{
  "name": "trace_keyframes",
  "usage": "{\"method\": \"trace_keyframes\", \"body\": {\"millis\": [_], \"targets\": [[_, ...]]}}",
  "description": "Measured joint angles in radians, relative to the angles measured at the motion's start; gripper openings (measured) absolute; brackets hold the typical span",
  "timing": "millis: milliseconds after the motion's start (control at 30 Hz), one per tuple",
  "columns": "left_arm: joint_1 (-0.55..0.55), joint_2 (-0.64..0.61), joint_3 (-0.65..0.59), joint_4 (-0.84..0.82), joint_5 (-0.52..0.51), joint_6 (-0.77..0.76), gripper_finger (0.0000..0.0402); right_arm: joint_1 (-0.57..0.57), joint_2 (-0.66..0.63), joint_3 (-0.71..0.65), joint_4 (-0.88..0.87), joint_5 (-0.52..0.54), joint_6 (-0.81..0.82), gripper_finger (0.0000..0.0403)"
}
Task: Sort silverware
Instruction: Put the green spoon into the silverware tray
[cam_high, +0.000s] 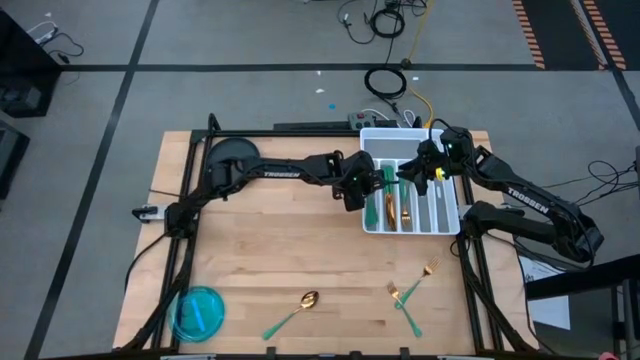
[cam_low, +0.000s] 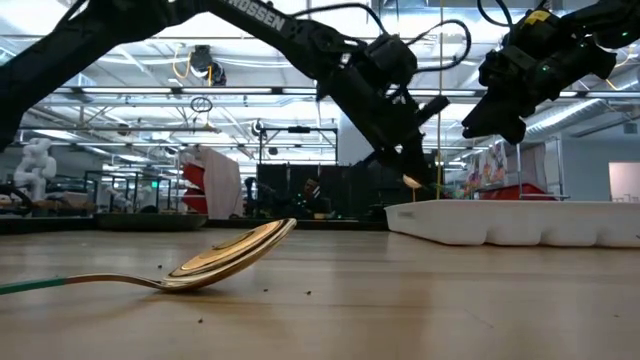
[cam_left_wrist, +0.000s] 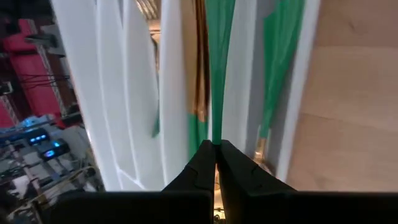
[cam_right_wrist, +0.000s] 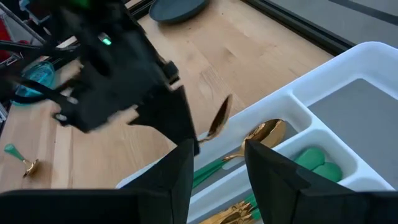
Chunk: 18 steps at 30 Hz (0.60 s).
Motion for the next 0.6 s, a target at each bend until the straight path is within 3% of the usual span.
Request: {"method": "trace_keyframes", "body": {"millis": [600], "targets": [[0.0,0.05,-0.001,0.004,0.011,-0.036,0.0005,-0.001,-0.006,0.0,0.046,-0.003,-0.025,0.0139]]}}
